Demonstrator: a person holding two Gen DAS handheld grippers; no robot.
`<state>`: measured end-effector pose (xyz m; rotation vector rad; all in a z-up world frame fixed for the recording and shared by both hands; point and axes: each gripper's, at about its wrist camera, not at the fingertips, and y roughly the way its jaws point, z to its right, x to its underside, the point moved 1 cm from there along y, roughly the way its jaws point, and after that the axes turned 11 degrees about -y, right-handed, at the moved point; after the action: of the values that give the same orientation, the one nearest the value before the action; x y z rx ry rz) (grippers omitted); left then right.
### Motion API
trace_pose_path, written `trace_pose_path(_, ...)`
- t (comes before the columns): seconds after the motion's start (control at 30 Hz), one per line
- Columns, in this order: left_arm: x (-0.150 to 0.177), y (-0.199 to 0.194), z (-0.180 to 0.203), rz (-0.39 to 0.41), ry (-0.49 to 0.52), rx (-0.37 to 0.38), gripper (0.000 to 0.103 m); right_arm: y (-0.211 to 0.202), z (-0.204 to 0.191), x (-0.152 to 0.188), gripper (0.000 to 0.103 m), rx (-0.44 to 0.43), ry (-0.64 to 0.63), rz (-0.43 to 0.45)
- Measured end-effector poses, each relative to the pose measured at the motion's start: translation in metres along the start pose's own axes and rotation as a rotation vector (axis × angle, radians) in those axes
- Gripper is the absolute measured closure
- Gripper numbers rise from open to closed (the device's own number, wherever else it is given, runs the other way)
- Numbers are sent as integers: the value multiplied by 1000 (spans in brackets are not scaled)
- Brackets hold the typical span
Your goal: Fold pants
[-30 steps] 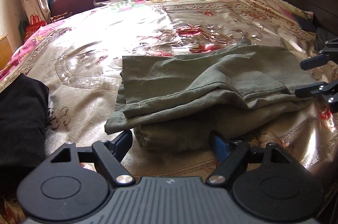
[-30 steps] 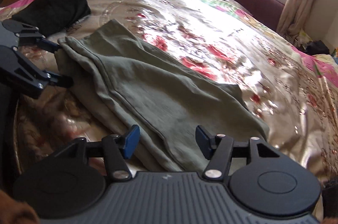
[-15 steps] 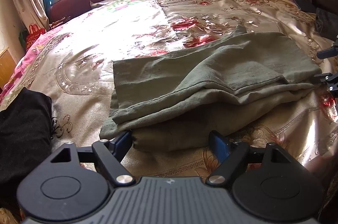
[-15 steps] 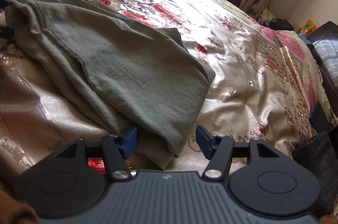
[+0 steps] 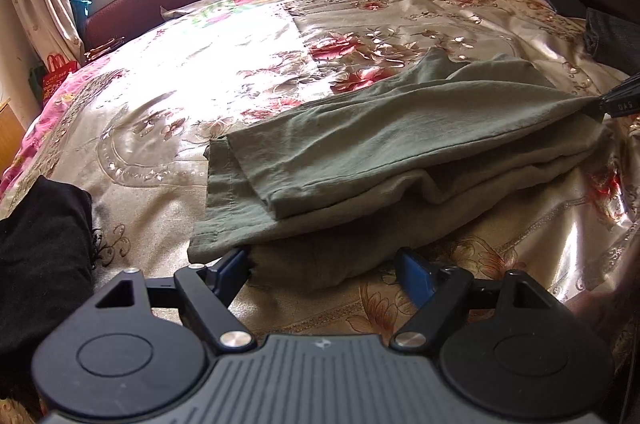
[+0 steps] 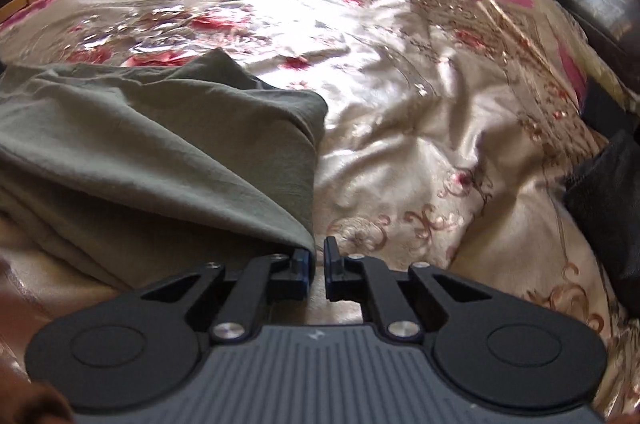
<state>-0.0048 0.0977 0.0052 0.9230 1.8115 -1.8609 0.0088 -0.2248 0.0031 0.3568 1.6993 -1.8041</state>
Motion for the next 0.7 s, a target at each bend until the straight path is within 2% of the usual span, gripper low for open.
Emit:
trace_pose_path(0.03,1,-1,2,-8,22,10,11,0,2,2,98,-18,17,0)
trace_pose_path(0.13,4,-8,8,-14,98,3,11,-5,-9,1,84,-70,-43,6)
trace_pose_path(0.17,5,-11,7,-18,119,1,11,-8,-14,0,66,-78,-70,-1)
trace_pose_path(0.2,5,-14,6,-19,132,-1,11,-12,-18,0,55,-60,-98,4)
trace_pose_path(0.37,-3,-35,-15,-1,121,-45,11,-47,-17,-6,53,-16,-168,35)
trace_pose_path(0.47,-13,-44,-28,32,84,-66,11,-60,-14,-28,48,-16,-173,118)
trace_pose_path(0.57,-34,-45,-27,114,37,-12,10,-30,-16,-63,43,-83,-155,162)
trace_pose_path(0.63,-48,-34,-14,173,32,25,8,5,-18,-81,43,-128,-127,135)
trace_pose_path(0.7,-58,-13,1,213,23,71,6,43,-19,-95,44,-212,-58,88)
